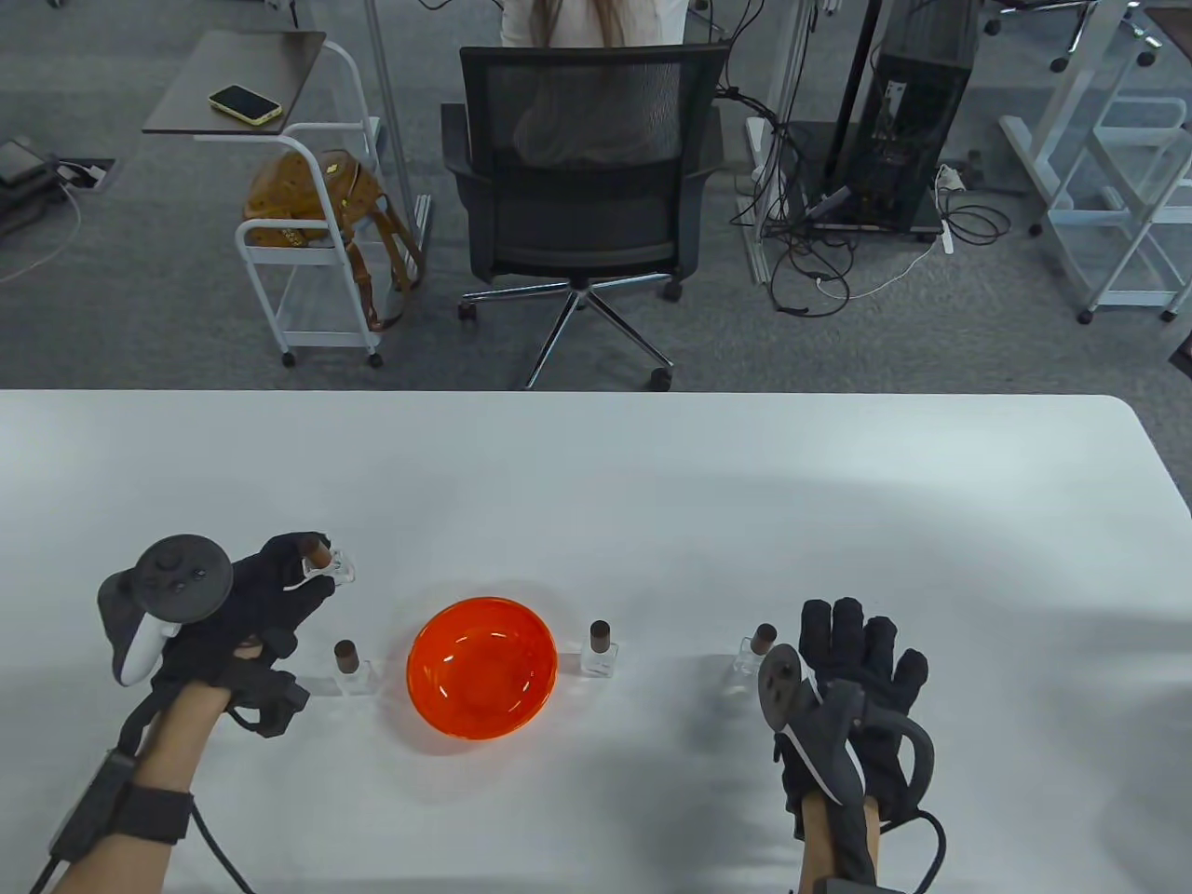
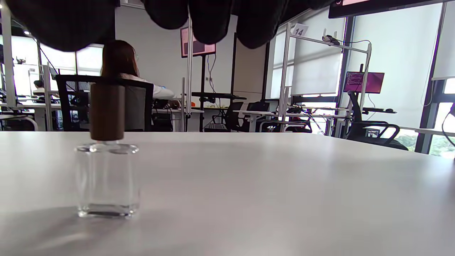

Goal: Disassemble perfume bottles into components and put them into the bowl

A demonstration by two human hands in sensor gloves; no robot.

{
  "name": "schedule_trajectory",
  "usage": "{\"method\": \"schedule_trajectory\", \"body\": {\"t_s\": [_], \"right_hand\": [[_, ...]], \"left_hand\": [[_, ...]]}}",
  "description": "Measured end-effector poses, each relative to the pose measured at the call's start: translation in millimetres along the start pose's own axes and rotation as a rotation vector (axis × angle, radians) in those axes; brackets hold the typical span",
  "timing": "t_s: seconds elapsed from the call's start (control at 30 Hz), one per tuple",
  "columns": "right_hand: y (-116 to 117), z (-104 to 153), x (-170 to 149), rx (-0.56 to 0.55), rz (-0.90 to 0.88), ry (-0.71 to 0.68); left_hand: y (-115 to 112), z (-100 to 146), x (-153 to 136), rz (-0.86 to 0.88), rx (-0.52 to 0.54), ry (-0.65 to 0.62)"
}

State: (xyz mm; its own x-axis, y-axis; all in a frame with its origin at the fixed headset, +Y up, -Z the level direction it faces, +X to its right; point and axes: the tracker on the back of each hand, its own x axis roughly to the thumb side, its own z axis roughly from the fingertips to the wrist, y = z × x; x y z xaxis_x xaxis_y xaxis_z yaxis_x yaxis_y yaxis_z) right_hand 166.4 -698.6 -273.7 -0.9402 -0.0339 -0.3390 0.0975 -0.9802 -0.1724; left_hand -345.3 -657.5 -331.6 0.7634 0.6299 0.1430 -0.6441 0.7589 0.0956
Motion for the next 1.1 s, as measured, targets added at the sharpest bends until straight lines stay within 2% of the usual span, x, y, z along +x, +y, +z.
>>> {"method": "schedule_trajectory", "body": {"t_s": [0.17,0.3,0.4,0.57,0.67,0.77,0.9,1.0,1.1], "right_hand": [[-5.4,2.4,5.4,-0.033,-0.008,-0.015],[-12.1,7.1,12.5,-0.093,0.006,-0.033],[-29.2,12.9,31.2,-0.168,-0.010,-0.073],[-69.6,29.6,88.9,-0.240,-0.091,-0.242],[-91.9,40.1,135.4,-0.177,-0.251,-0.382],[-103.7,52.0,182.8,-0.083,-0.367,-0.551],[-102.5,62.4,233.1,-0.006,-0.398,-0.671],[-96.0,65.7,250.3,-0.037,-0.363,-0.687],[-90.7,66.1,253.6,-0.056,-0.360,-0.687]], "left_hand": [[-10.5,33.9,41.5,-0.026,0.053,-0.134],[-29.7,48.8,40.8,-0.003,0.101,-0.179],[-39.1,54.1,41.8,-0.036,0.060,-0.185],[-48.4,55.8,44.1,-0.080,0.003,-0.199],[-52.3,56.9,45.1,-0.095,-0.009,-0.199],[-56.7,56.9,47.0,-0.128,-0.034,-0.201],[-61.6,55.8,48.3,-0.158,-0.053,-0.197],[-62.6,55.9,48.1,-0.164,-0.059,-0.191],[-63.2,55.5,48.1,-0.181,-0.070,-0.180]]}}
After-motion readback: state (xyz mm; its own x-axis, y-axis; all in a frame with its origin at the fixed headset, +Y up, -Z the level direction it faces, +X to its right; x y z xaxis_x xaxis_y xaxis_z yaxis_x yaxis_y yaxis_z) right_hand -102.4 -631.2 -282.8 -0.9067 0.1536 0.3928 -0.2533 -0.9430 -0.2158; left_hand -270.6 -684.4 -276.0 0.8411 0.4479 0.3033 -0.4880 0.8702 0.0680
